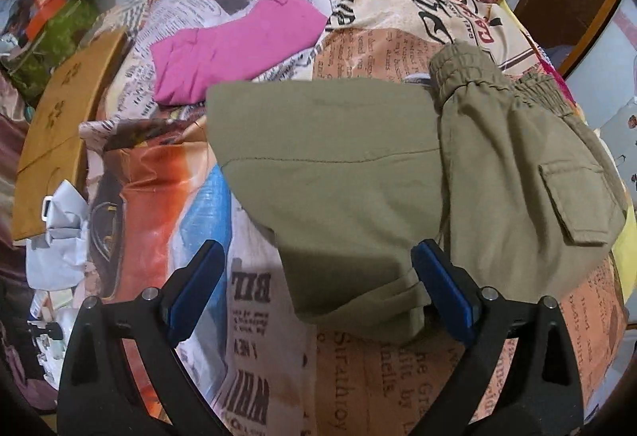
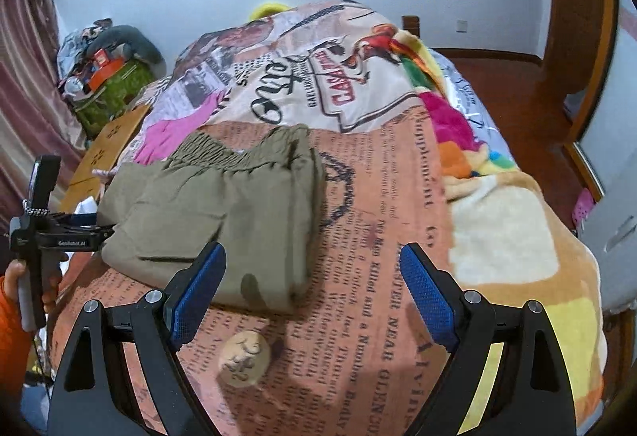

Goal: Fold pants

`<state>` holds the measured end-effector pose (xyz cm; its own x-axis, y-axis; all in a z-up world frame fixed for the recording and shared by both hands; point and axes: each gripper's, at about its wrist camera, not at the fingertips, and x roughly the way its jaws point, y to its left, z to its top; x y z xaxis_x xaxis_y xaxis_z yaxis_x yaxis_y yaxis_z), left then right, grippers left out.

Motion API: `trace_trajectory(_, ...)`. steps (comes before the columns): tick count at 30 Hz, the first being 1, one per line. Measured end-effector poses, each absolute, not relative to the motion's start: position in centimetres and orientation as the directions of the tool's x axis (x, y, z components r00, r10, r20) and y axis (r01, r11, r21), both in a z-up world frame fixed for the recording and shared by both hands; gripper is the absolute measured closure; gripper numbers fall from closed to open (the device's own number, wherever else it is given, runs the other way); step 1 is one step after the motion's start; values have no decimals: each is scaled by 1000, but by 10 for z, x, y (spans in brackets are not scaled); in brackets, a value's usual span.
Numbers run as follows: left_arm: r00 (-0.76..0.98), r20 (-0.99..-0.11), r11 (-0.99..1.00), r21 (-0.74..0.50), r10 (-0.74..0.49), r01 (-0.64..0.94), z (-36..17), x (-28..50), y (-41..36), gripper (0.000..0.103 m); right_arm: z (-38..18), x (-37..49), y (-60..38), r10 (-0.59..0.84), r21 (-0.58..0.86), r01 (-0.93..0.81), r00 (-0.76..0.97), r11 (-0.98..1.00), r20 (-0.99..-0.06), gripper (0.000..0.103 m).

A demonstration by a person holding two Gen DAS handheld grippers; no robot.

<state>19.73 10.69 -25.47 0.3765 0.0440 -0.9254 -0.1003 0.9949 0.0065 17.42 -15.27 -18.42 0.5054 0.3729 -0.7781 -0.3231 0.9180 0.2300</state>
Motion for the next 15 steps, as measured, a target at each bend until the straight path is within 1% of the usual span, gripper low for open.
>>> trace_trajectory(3, 426, -903, 994, 6, 52, -107, -239, 193, 109, 6, -189, 178, -148, 382, 241, -325, 496, 915, -780, 16)
trace_trajectory(5, 465, -884, 993, -11, 44, -117, -226, 190, 112, 6, -190, 179, -147, 382, 242, -323, 499, 915, -778, 19)
trace_trajectory(8, 482, -876, 993, -47, 13, -112, -221, 191, 114, 6, -195, 182, -145, 393, 259, -321, 484, 911, -782, 29)
trace_trajectory(10, 465, -885, 994, -51, -1, -95, -229, 192, 111, 6, -202, 184, -142, 405, 275, -326, 457, 905, -792, 46)
trace_trajectory(11, 454, -891, 995, -45, 1, -91, -234, 193, 109, 6, -207, 185, -140, 407, 278, -330, 438, 902, -802, 50)
trace_trajectory(13, 442, -897, 995, -25, 22, -100, -243, 192, 106, 6, -216, 185, -136, 420, 291, -340, 411, 894, -809, 62)
trace_trajectory(14, 439, -898, 994, -10, 40, -111, -248, 190, 106, 6, -218, 184, -135, 425, 294, -346, 404, 891, -810, 65)
trace_trajectory(15, 438, -897, 993, 3, 55, -118, -252, 189, 106, 6, -221, 183, -132, 426, 291, -355, 398, 888, -812, 69)
